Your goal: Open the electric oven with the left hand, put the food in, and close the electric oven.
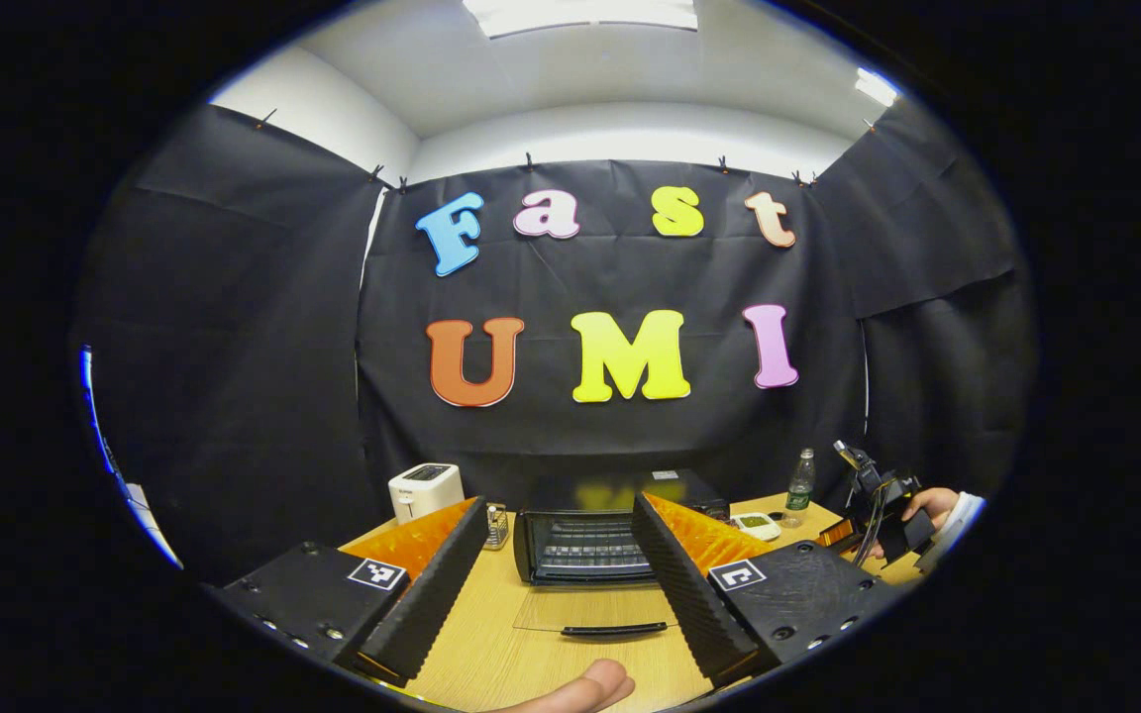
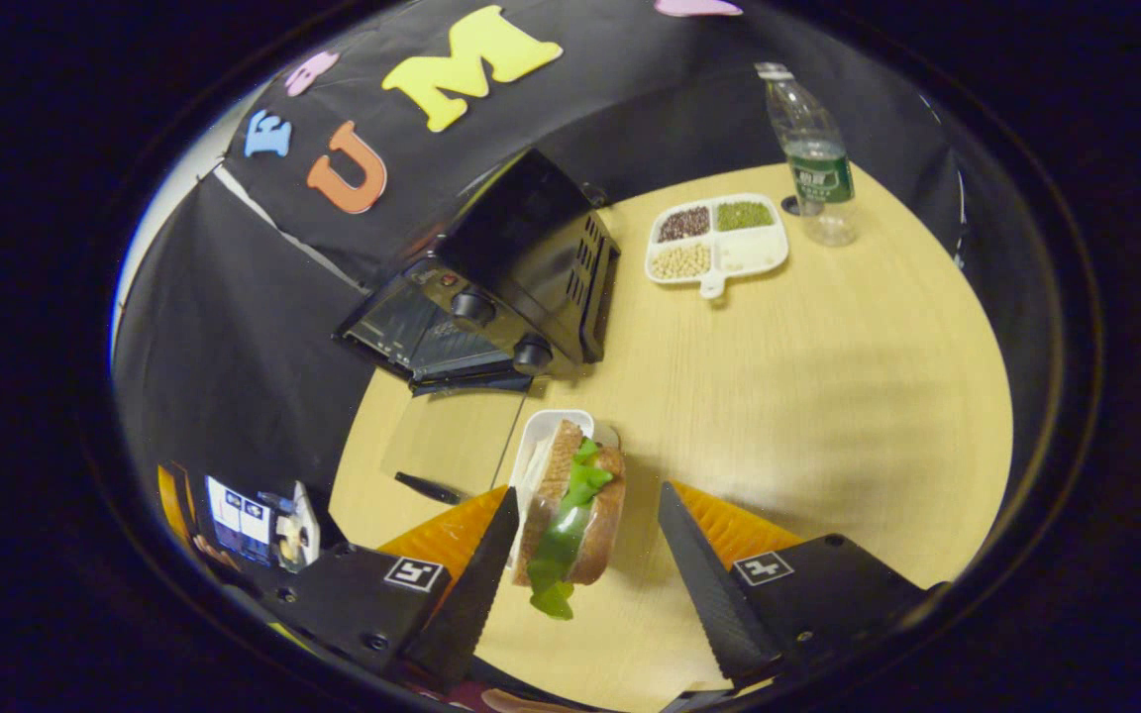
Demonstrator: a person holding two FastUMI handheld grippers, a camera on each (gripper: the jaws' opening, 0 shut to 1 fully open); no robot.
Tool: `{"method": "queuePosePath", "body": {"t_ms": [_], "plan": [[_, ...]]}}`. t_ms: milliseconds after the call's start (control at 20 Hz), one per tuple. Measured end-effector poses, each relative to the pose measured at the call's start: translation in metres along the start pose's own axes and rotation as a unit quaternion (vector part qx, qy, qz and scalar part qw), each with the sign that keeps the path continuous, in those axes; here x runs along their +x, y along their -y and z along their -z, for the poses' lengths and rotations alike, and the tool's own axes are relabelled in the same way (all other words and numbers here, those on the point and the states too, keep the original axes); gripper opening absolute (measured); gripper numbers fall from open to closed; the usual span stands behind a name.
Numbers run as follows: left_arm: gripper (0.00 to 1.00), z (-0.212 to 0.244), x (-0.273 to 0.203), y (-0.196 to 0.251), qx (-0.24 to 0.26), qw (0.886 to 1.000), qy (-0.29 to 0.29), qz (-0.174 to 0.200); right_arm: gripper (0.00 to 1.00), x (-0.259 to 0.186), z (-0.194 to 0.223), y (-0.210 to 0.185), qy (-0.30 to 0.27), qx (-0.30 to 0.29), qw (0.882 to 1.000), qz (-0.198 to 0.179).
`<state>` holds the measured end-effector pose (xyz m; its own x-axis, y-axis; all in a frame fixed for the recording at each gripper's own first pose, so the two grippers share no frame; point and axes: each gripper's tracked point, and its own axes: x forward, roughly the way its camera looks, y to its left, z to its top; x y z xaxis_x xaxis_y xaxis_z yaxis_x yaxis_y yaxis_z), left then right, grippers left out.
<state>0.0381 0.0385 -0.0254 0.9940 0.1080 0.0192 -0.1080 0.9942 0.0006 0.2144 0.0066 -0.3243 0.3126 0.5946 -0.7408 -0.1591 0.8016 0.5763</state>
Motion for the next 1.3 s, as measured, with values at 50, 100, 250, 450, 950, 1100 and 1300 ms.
{"method": "queuePosePath", "body": {"t_ms": [50, 100, 250, 450, 950, 1100, 1300], "plan": [[0.95, 0.003, 0.003, 0.003, 0.0, 1.0, -0.005, 0.002, 0.91, 0.004, 0.002, -0.003, -0.028, 0.027, 0.999, -0.02], [0.95, 0.006, 0.005, 0.008, 0.0, 1.0, -0.008, 0.005, 0.89, 0.008, 0.003, -0.005, -0.052, 0.056, 0.996, -0.041], [0.95, 0.014, 0.008, 0.012, 0.009, 1.0, -0.019, 0.008, 0.83, 0.022, 0.005, -0.01, -0.094, 0.088, 0.989, -0.073], [0.96, 0.018, 0.009, 0.014, 0.015, 1.0, -0.024, 0.012, 0.49, 0.025, 0.011, -0.022, -0.112, 0.101, 0.984, -0.094], [0.96, 0.019, -0.02, 0.006, -0.017, 0.998, -0.01, 0.054, 0.4, -0.013, 0.026, -0.053, -0.02, 0.125, 0.99, -0.067], [0.96, 0.016, -0.03, -0.003, -0.028, 0.998, -0.002, 0.064, 0.4, -0.034, 0.033, -0.072, 0.038, 0.12, 0.99, -0.065], [0.96, 0.007, -0.043, -0.021, -0.034, 0.998, 0.002, 0.062, 0.4, -0.044, 0.06, -0.107, 0.085, 0.118, 0.986, -0.083]]}}
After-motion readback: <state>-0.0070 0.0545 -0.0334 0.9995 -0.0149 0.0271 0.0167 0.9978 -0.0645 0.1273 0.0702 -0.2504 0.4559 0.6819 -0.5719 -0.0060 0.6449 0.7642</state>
